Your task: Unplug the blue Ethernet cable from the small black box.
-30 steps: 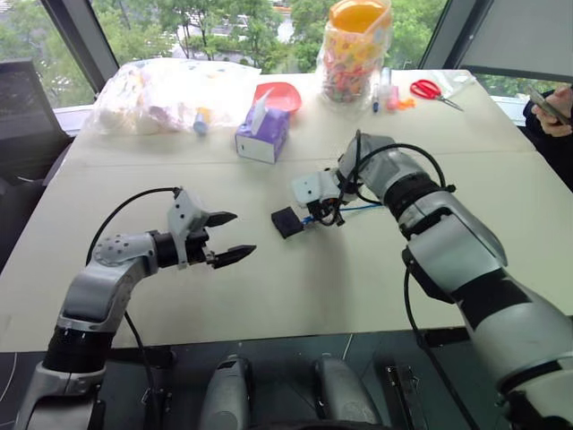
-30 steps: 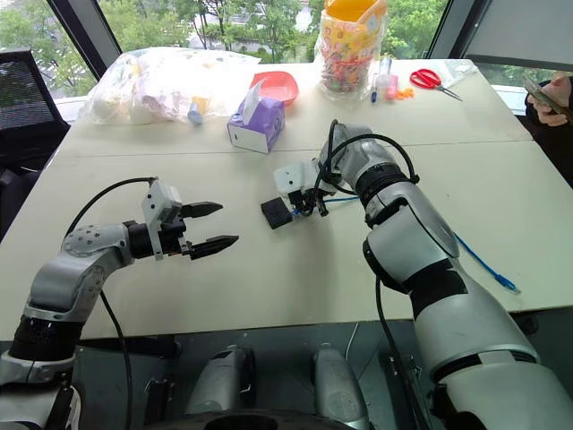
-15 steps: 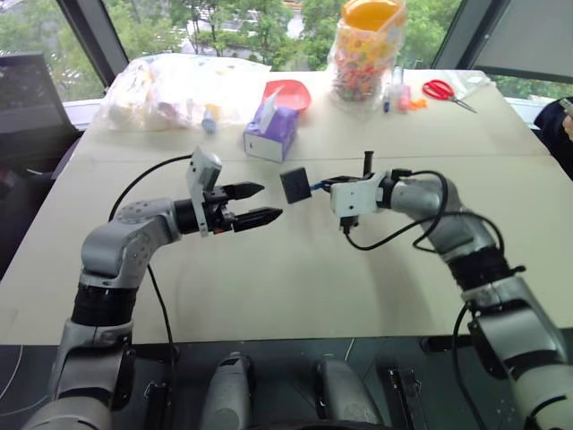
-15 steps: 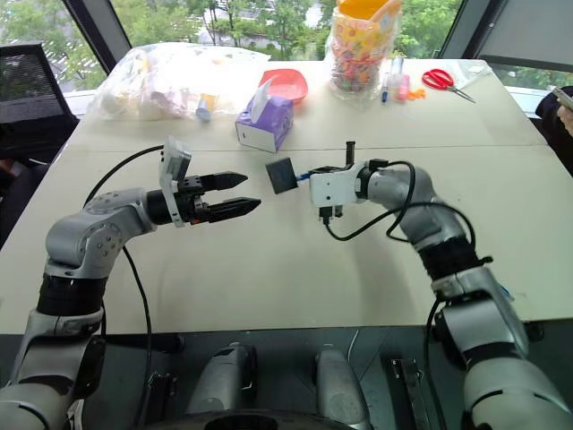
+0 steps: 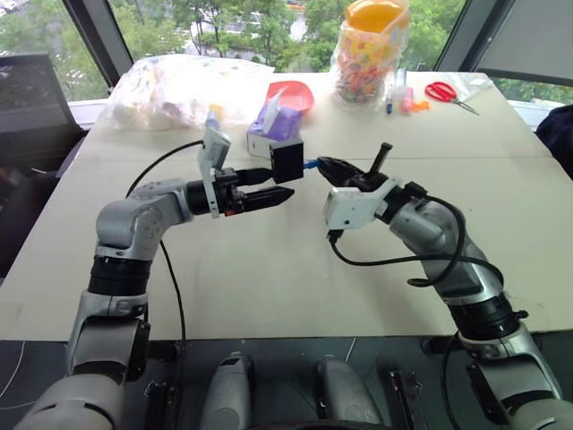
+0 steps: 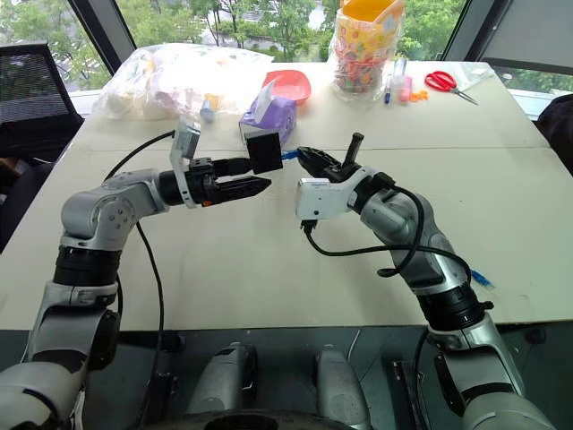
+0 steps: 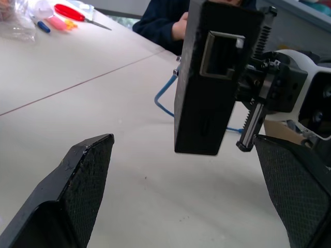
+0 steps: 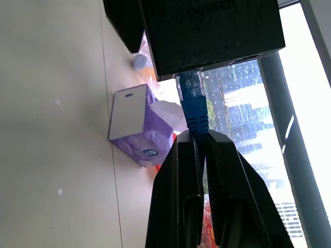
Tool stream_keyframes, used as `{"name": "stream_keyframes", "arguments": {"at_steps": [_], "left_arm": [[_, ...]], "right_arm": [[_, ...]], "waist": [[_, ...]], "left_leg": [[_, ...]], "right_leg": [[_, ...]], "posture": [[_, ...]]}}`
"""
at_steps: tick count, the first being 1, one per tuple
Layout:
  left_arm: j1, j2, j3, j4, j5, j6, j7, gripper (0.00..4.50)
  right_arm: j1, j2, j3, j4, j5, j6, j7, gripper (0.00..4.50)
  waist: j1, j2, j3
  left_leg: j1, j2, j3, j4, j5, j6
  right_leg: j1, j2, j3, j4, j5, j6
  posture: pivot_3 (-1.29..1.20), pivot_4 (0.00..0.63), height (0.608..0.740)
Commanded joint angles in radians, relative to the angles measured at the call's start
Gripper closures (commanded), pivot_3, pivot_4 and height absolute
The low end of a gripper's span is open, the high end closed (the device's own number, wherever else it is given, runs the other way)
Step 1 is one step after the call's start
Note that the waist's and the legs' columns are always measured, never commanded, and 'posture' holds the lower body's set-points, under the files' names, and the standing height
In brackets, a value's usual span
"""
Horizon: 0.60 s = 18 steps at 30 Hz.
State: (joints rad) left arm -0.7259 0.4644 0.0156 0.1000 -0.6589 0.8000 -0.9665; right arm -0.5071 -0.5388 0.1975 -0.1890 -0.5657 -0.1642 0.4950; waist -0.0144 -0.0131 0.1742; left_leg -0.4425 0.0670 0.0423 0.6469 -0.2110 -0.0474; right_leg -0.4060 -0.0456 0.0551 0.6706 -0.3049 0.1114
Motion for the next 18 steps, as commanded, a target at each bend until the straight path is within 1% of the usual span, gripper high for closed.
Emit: {"name": "stream_keyframes", "arguments": {"at_steps": [1,9,13,18], "left_arm": [[-0.035,-0.013,0.014,-0.006,-0.006,-0.026,-0.013,0.00],[-0.040,-0.031,0.014,0.000,0.009,-0.060,-0.014,0.00],[-0.025,-0.027,0.004,-0.012,0.021,-0.074,-0.026,1.06],[-0.010,-0.015,-0.008,-0.022,0.036,-0.082,-0.043,2.84]], "right_arm": [[0.009,-0.002,-0.006,-0.064,0.019,0.014,0.016,4.47],[0.024,-0.005,0.009,-0.084,0.034,0.033,0.062,4.47],[0.020,-0.003,0.008,-0.087,0.041,0.041,0.069,4.50],[0.012,-0.003,0.007,-0.089,0.047,0.049,0.076,4.50]], "waist": [[0.001,0.000,0.000],[0.000,0.000,0.000],[0.000,0.000,0.000],[0.001,0.000,0.000]], "left_leg": [[0.000,0.000,0.000,0.000,0.000,0.000],[0.000,0.000,0.000,0.000,0.000,0.000],[0.000,0.000,0.000,0.000,0.000,0.000],[0.000,0.000,0.000,0.000,0.000,0.000]], "right_leg": [[0.000,0.000,0.000,0.000,0.000,0.000],[0.000,0.000,0.000,0.000,0.000,0.000],[0.000,0.000,0.000,0.000,0.000,0.000],[0.000,0.000,0.000,0.000,0.000,0.000]], "posture": [[0.00,0.150,0.735],[0.00,0.150,0.735],[0.00,0.150,0.735],[0.00,0.150,0.735]]}}
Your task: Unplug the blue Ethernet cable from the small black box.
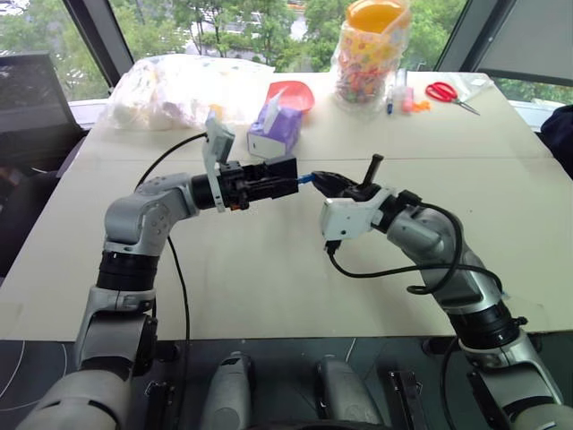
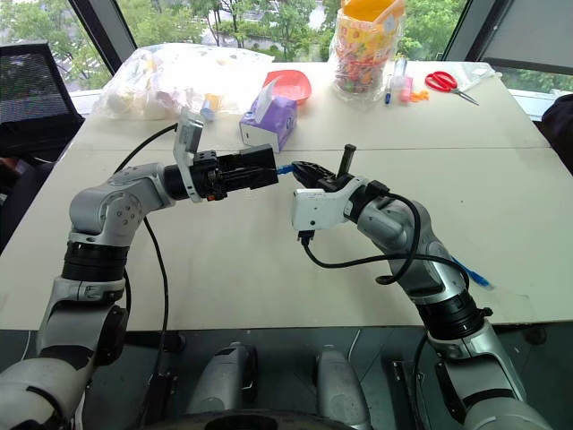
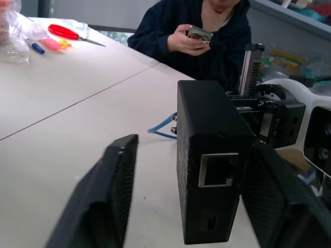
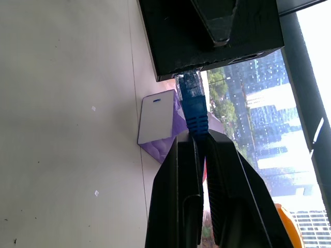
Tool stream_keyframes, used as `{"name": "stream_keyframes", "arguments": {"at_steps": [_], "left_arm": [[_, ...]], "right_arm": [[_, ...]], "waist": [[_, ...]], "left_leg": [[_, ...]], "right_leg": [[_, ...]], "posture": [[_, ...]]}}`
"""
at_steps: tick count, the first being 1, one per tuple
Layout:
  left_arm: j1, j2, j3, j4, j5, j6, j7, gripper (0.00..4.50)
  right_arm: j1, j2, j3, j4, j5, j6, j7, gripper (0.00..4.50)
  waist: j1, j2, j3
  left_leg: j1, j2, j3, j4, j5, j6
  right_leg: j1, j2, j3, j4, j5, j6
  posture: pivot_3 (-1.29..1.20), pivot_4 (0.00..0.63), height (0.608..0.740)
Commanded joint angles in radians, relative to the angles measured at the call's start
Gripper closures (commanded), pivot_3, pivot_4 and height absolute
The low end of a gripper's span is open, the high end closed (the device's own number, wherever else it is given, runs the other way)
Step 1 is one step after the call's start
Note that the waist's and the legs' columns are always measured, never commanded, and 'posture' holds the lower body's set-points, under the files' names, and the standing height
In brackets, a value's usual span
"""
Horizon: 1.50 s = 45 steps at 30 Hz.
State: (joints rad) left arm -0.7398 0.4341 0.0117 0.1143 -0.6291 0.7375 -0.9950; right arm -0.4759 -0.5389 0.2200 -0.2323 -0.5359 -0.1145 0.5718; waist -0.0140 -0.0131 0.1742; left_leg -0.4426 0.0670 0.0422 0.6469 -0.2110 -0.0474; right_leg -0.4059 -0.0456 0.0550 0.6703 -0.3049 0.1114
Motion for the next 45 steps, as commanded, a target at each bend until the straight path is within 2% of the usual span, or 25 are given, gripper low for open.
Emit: {"name": "stream_keyframes", "arguments": {"at_steps": [1,3,9,12,18,19,23,28,33,37,40,43,45], "left_arm": [[0.007,0.016,-0.005,-0.037,0.011,-0.022,-0.016,3.29],[0.010,0.018,-0.004,-0.038,0.014,-0.022,-0.019,3.99],[0.012,0.043,-0.011,-0.023,0.025,-0.015,-0.035,3.98],[0.007,0.053,-0.015,-0.017,0.013,-0.006,-0.059,3.98],[-0.007,0.097,-0.055,-0.016,0.042,-0.060,-0.162,3.98],[-0.013,0.104,-0.057,-0.016,0.039,-0.056,-0.180,3.98],[-0.040,0.119,-0.056,-0.009,0.025,-0.044,-0.226,3.98],[-0.053,0.121,-0.056,-0.025,0.015,-0.049,-0.271,3.98],[-0.068,0.123,-0.052,-0.048,-0.005,-0.026,-0.295,3.98],[-0.072,0.124,-0.053,-0.067,-0.015,-0.013,-0.295,3.98],[-0.068,0.125,-0.053,-0.074,-0.014,-0.013,-0.296,3.98],[-0.064,0.127,-0.051,-0.081,-0.016,-0.009,-0.296,3.98],[-0.062,0.125,-0.049,-0.088,-0.019,-0.004,-0.293,3.98]], "right_arm": [[-0.019,-0.004,-0.016,-0.047,0.019,-0.001,0.001,4.50],[-0.019,-0.005,-0.017,-0.049,0.022,0.000,0.004,4.50],[-0.032,0.012,-0.033,-0.062,0.090,0.038,0.042,4.50],[-0.048,0.023,-0.047,-0.067,0.185,0.079,0.094,3.34],[-0.105,-0.081,-0.106,-0.089,0.565,0.372,0.434,0.32],[-0.123,-0.095,-0.127,-0.093,0.636,0.452,0.474,0.06],[-0.179,-0.144,-0.170,-0.090,0.854,0.709,0.576,0.06],[-0.236,-0.140,-0.222,-0.044,1.062,0.977,0.585,0.06],[-0.272,-0.120,-0.234,0.010,1.169,1.088,0.570,0.06],[-0.296,-0.112,-0.200,0.039,1.164,1.070,0.560,0.06],[-0.305,-0.105,-0.196,0.048,1.179,1.080,0.556,0.94],[-0.314,-0.104,-0.188,0.056,1.181,1.087,0.552,2.42],[-0.322,-0.101,-0.189,0.061,1.202,1.109,0.558,2.42]], "waist": [[0.000,0.000,0.000],[0.000,0.000,0.000],[0.000,0.000,0.000],[0.000,0.000,0.000],[0.003,0.000,0.000],[0.003,0.000,0.000],[0.002,0.000,0.000],[0.000,0.000,0.000],[0.001,0.000,0.000],[0.000,0.000,0.000],[0.001,0.000,0.000],[0.000,0.000,0.000],[0.000,0.000,0.000]], "left_leg": [[0.000,0.000,0.000,0.000,0.000,0.000],[0.000,0.000,0.000,0.000,0.000,0.000],[0.000,0.000,0.000,0.000,0.000,0.000],[0.000,0.000,0.000,0.000,0.000,0.000],[0.000,0.000,0.000,0.000,0.000,0.000],[0.000,0.000,0.000,0.000,0.000,0.000],[0.000,0.000,0.000,0.000,0.000,0.000],[0.000,0.000,-0.001,0.000,0.000,0.000],[0.000,0.000,0.000,0.000,0.000,0.000],[0.000,0.000,0.000,0.000,0.000,0.000],[0.000,0.000,0.000,-0.001,0.000,0.000],[-0.001,0.000,0.000,0.000,0.000,0.000],[-0.001,0.000,0.000,0.000,0.000,0.000]], "right_leg": [[0.000,0.000,0.000,0.000,0.000,0.000],[0.000,0.000,0.000,0.000,0.000,0.000],[0.000,0.000,0.000,0.000,0.000,0.000],[0.000,0.000,0.000,0.000,0.000,0.000],[0.001,0.000,0.000,0.000,0.000,0.000],[0.001,0.000,0.000,0.000,0.000,0.000],[0.001,0.000,0.000,-0.001,0.000,0.000],[0.001,0.000,-0.001,-0.001,0.000,0.000],[0.000,0.000,-0.001,-0.001,0.000,0.000],[0.000,0.000,0.000,-0.001,0.000,0.000],[0.000,0.000,-0.001,-0.001,0.000,0.000],[0.000,0.000,-0.001,-0.001,0.000,0.000],[0.000,0.000,-0.001,-0.001,0.000,0.000]], "posture": [[0.00,0.150,0.735],[0.00,0.150,0.735],[0.00,0.150,0.735],[0.00,0.150,0.735],[0.00,0.150,0.735],[0.00,0.150,0.735],[0.00,0.150,0.735],[0.00,0.150,0.735],[0.00,0.150,0.735],[0.00,0.150,0.735],[0.00,0.150,0.735],[0.00,0.150,0.735],[0.00,0.150,0.735]]}}
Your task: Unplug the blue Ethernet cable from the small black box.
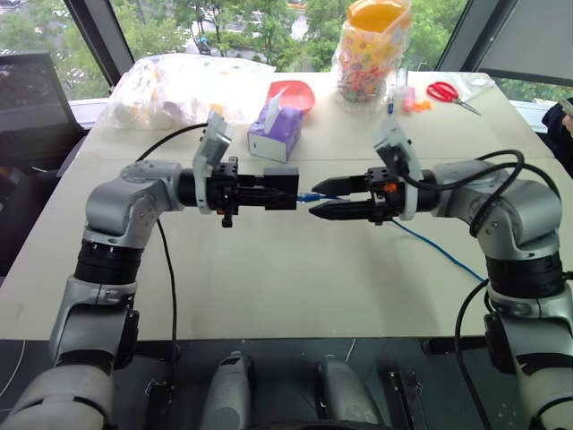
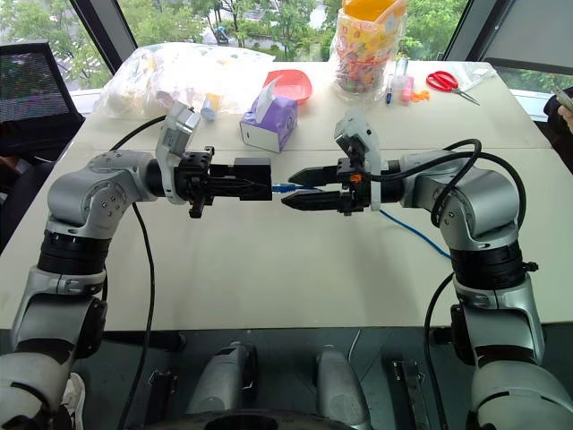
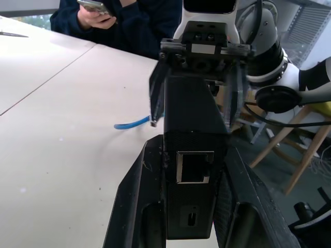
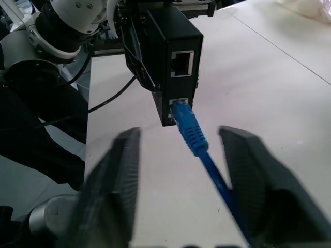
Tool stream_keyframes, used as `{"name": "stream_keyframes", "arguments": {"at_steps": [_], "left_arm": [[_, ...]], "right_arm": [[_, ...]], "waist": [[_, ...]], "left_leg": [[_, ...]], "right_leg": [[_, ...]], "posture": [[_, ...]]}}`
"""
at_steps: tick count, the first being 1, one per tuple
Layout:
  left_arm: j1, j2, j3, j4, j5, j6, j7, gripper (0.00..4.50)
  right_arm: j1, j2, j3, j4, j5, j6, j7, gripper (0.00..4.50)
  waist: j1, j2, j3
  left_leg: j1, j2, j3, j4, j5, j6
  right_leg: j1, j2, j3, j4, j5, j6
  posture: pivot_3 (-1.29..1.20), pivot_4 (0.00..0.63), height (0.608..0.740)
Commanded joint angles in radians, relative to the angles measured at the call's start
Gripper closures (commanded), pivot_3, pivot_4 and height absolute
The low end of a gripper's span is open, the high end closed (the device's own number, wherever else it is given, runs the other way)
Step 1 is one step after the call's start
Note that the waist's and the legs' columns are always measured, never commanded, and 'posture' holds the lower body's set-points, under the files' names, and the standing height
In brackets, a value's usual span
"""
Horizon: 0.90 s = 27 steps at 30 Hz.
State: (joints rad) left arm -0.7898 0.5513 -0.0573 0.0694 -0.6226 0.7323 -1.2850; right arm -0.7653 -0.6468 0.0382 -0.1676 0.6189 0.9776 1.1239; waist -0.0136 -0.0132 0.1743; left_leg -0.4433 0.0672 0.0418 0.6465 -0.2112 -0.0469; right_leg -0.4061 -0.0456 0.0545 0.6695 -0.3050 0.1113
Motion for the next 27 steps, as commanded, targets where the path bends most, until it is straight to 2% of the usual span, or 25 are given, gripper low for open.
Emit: {"name": "stream_keyframes", "arguments": {"at_steps": [1,16,19,21,27], "left_arm": [[-0.012,0.007,0.021,-0.045,-0.027,0.003,-0.002,3.98],[-0.005,0.004,0.021,-0.059,-0.037,0.004,0.006,3.98],[0.005,0.009,0.015,-0.067,-0.034,-0.001,0.003,3.98],[0.008,0.010,0.013,-0.069,-0.032,-0.003,0.001,3.98],[0.019,0.019,-0.010,-0.067,-0.002,-0.043,-0.015,3.98]], "right_arm": [[-0.035,0.007,-0.007,-0.002,0.054,0.023,0.008,2.42],[-0.052,0.011,0.030,0.003,0.081,0.035,0.006,2.42],[-0.054,0.008,0.032,0.005,0.080,0.033,0.008,3.36],[-0.054,0.006,0.032,0.005,0.080,0.032,0.010,4.37],[-0.056,0.001,0.030,0.004,0.084,0.036,0.010,4.47]], "waist": [[0.000,0.000,0.000],[0.000,0.000,0.000],[0.000,0.000,0.000],[0.000,0.000,0.000],[0.000,0.000,0.000]], "left_leg": [[0.000,0.000,0.000,0.000,0.000,0.000],[0.000,0.000,0.000,0.000,0.000,0.000],[0.000,0.000,0.000,0.000,0.000,0.000],[0.000,0.000,0.000,0.000,0.000,0.000],[0.000,0.000,0.000,0.000,0.000,0.000]], "right_leg": [[0.000,0.000,0.000,0.000,0.000,0.000],[0.000,0.000,0.000,0.000,0.000,0.000],[0.000,0.000,0.000,0.000,0.000,0.000],[0.000,0.000,0.000,0.000,0.000,0.000],[0.000,0.000,0.000,0.000,0.000,0.000]], "posture": [[0.00,0.150,0.735],[0.00,0.150,0.735],[0.00,0.150,0.735],[0.00,0.150,0.735],[0.00,0.150,0.735]]}}
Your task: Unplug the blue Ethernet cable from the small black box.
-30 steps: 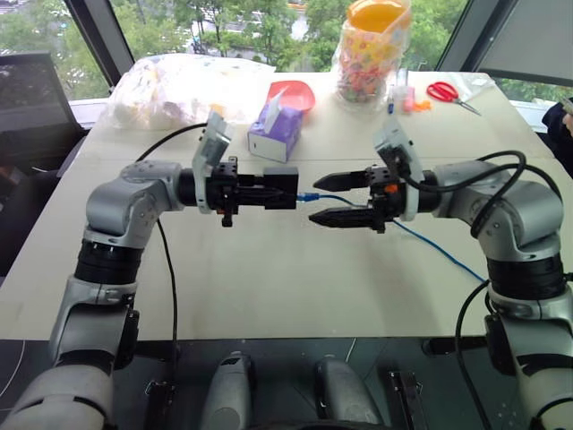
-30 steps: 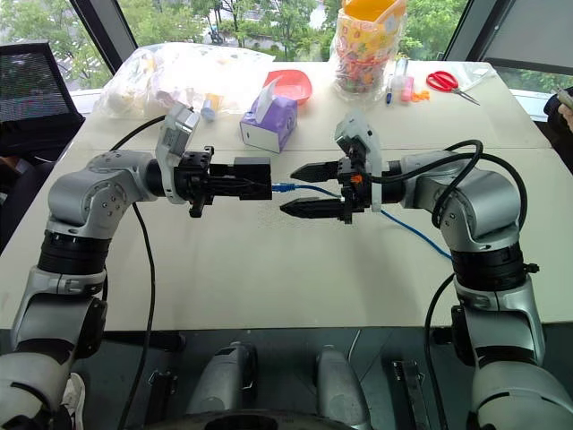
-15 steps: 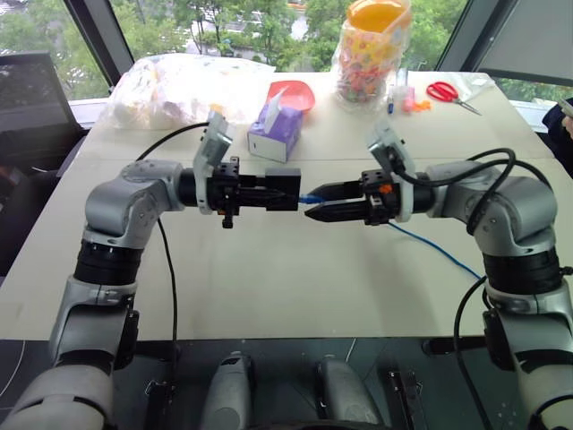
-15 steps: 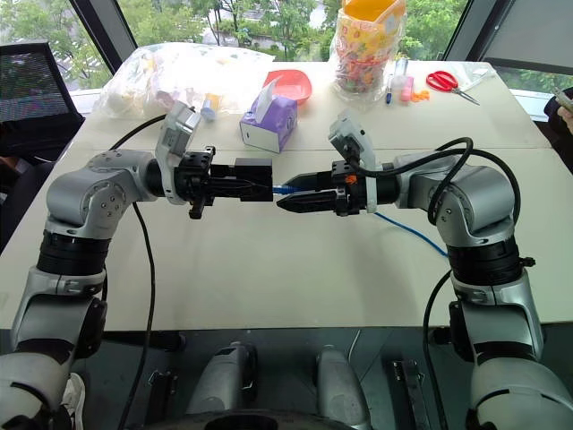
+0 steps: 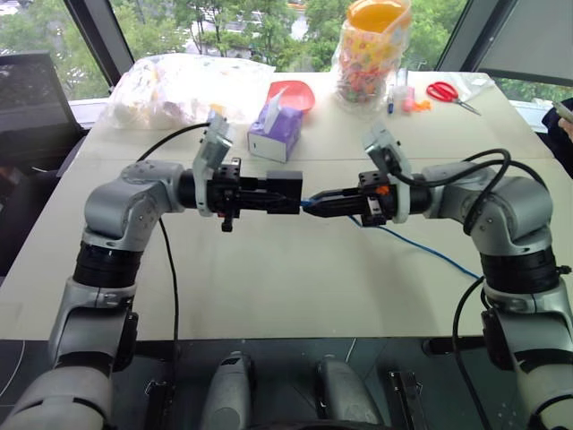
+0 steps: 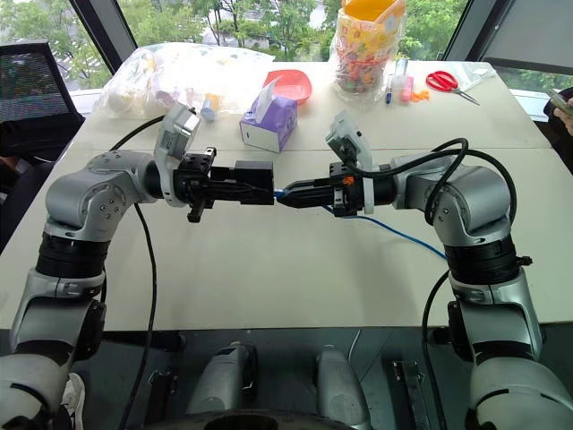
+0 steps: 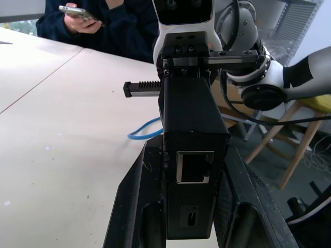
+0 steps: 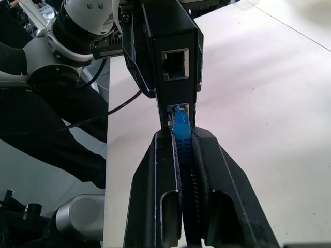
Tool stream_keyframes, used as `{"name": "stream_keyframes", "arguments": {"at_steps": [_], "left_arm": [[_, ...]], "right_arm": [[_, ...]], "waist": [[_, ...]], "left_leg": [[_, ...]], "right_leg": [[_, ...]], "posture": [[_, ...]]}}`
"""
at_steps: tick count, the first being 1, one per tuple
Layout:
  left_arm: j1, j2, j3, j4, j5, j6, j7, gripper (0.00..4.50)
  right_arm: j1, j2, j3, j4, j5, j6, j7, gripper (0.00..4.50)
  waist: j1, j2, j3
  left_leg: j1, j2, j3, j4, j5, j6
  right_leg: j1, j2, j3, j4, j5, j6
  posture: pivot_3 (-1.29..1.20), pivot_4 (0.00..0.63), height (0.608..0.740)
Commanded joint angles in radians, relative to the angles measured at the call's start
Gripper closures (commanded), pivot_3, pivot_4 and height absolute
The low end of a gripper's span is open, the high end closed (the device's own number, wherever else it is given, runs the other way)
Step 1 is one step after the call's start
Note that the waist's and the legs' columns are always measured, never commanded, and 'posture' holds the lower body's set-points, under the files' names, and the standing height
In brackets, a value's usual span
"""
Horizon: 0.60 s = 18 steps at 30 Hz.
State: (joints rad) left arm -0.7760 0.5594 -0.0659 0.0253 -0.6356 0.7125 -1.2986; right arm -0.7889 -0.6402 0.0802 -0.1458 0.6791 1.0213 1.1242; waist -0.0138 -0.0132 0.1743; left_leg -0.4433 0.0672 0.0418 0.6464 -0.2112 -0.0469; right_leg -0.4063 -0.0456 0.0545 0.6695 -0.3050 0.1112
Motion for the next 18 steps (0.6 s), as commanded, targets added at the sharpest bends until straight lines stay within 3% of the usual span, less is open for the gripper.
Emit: {"name": "stream_keyframes", "arguments": {"at_steps": [1,9,18], "left_arm": [[0.006,0.012,-0.004,-0.022,0.014,-0.027,-0.005,3.98],[0.019,0.025,-0.013,-0.028,0.025,-0.049,-0.027,3.98],[0.033,0.067,0.000,-0.035,0.004,-0.046,-0.049,3.98]], "right_arm": [[-0.032,-0.006,-0.013,-0.019,0.025,-0.006,0.009,4.47],[-0.006,-0.018,-0.016,-0.028,0.017,-0.018,0.003,4.47],[0.078,-0.142,-0.006,0.001,-0.048,-0.123,0.067,4.47]], "waist": [[0.000,0.000,0.000],[0.000,0.000,0.000],[0.001,0.000,0.000]], "left_leg": [[0.000,0.000,0.000,0.000,0.000,0.000],[0.000,0.000,0.000,0.000,0.000,0.000],[0.000,0.000,0.000,0.000,0.000,0.000]], "right_leg": [[0.000,0.000,0.000,0.000,0.000,0.000],[0.000,0.000,0.000,0.000,0.000,0.000],[0.000,0.000,0.000,-0.001,0.000,0.000]], "posture": [[0.00,0.150,0.735],[0.00,0.150,0.735],[0.00,0.150,0.735]]}}
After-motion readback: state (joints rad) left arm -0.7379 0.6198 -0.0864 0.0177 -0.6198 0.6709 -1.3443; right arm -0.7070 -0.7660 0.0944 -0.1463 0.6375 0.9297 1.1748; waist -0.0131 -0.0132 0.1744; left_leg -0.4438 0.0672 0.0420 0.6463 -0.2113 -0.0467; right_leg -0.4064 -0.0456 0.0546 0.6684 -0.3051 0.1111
